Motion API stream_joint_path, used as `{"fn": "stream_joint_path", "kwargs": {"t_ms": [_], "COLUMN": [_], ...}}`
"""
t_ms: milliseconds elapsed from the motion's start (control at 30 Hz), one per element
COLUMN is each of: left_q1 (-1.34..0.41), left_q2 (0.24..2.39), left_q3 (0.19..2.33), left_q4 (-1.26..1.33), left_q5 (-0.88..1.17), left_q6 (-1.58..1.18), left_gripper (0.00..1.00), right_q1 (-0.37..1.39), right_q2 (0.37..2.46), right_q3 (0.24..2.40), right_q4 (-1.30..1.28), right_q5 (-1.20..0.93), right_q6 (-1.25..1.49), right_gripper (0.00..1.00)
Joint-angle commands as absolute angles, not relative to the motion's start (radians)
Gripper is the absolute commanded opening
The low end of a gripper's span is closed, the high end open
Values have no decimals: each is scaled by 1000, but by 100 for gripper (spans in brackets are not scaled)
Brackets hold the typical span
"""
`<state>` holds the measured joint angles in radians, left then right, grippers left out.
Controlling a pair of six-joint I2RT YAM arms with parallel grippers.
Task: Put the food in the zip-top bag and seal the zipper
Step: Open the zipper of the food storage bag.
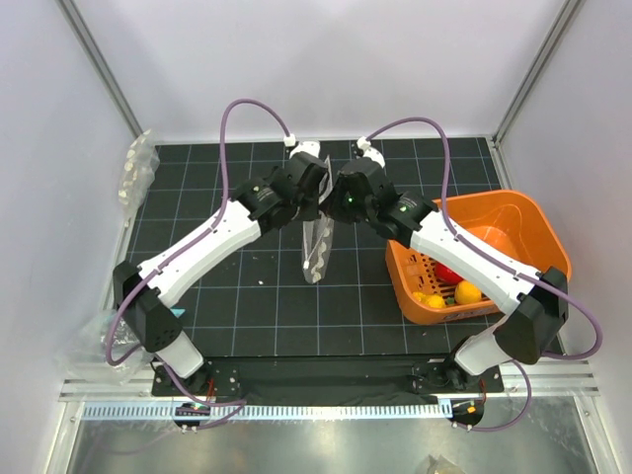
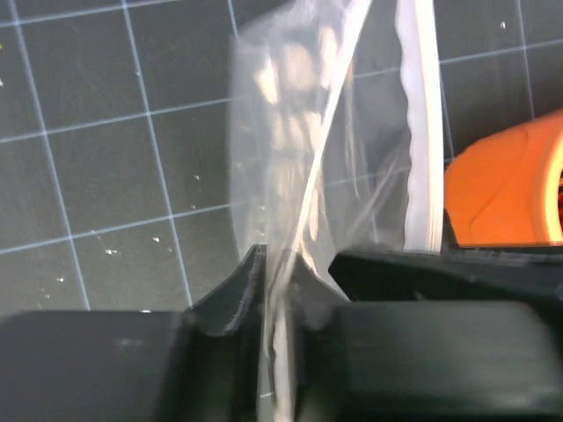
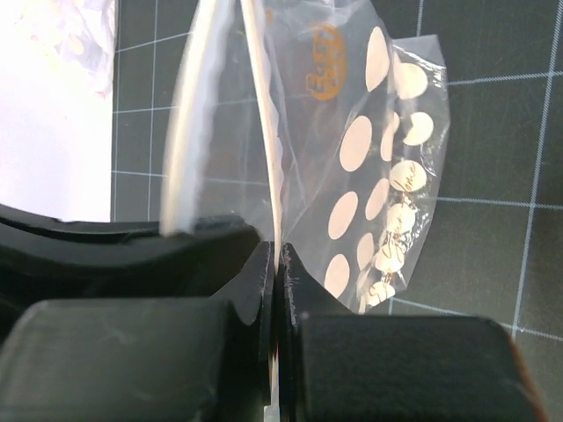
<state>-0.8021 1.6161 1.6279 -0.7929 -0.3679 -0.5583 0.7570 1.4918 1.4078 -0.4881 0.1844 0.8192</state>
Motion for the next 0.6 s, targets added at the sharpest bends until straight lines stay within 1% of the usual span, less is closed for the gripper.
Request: {"fn": "stream_joint_path", "kwargs": {"t_ms": [0, 33, 67, 267, 300, 367, 400, 433, 467, 567], "left_q1": [-796, -796, -796, -796, -798, -798, -796, -796, -798, -796], "left_q2": [1635, 1646, 1652, 1652, 1651, 1646, 1644, 1640, 1631, 1620], "left_q3": [1754, 1773, 1793, 1867, 1870, 1867, 1861, 1850, 1818, 1761], "left_q4": [-872, -891, -913, -1018, -1034, -1043, -1042, -1035, -1026, -994], "left_q5": [-434, -445, -471, -606, -615, -627, -632, -626, -617, -578], "left_q6": [-500, -485, -456, -362, -338, -324, -322, -321, -324, -345], "left_gripper": [7, 2, 0, 0, 0, 0, 0, 0, 0, 0], "right_q1": [758, 758, 758, 742, 735, 727, 727, 727, 727, 727], "right_q2": [1450, 1451, 1451, 1453, 1453, 1448, 1445, 1442, 1433, 1421], "right_q3": [1408, 1410, 1407, 1390, 1385, 1376, 1370, 1367, 1365, 1364], "right_q4": [-500, -517, -543, -620, -624, -626, -623, -620, -621, -646], "right_q5": [222, 238, 259, 310, 308, 304, 302, 301, 296, 291], "right_q6": [836, 841, 851, 891, 897, 897, 896, 885, 882, 868], "right_gripper": [1, 1, 1, 1, 5, 9, 17, 23, 27, 33]}}
